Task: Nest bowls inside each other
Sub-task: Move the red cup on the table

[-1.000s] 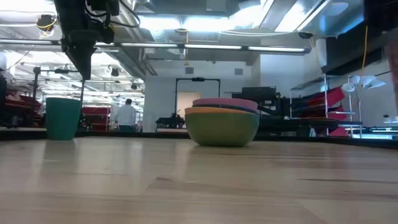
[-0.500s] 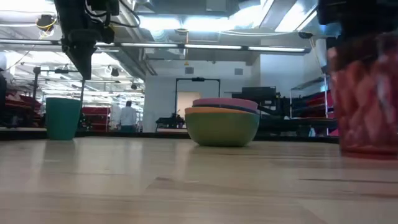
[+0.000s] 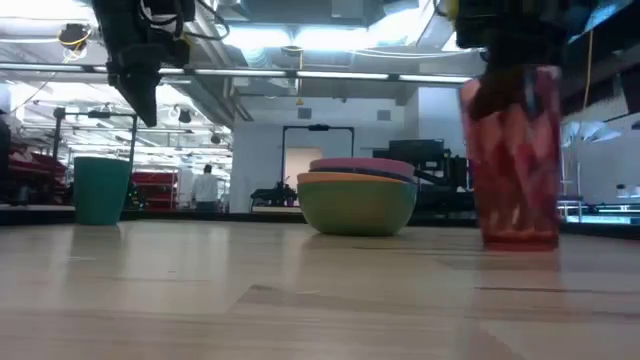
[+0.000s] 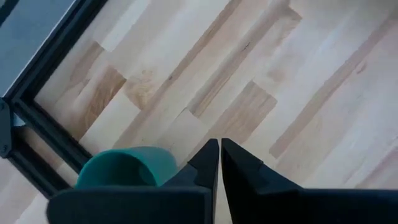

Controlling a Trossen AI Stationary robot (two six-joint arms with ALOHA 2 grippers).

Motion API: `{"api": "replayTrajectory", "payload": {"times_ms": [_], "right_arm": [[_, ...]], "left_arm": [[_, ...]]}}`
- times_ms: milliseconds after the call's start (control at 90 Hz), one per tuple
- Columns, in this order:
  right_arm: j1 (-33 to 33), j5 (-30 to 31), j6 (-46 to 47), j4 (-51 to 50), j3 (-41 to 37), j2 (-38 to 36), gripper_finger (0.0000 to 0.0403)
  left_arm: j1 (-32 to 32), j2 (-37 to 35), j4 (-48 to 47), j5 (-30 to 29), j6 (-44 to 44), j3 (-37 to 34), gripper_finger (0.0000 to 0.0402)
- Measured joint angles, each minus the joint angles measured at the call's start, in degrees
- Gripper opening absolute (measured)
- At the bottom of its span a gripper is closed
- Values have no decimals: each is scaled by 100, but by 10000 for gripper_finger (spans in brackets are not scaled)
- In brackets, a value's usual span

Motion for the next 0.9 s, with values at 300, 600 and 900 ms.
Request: {"api": "replayTrajectory", "payload": {"times_ms": [300,600,900], "right_arm": [[-508,-727,-606,1020,-2,334,0],[-724,-1213,-922,1762,-4,582,0],[-737,-1133,-968,1950,48,682,0]], "left_arm": [[0,0,37,55,53,0,0],[-2,2,329,278,74,0,0],[0,2,310,293,96,0,0]]}}
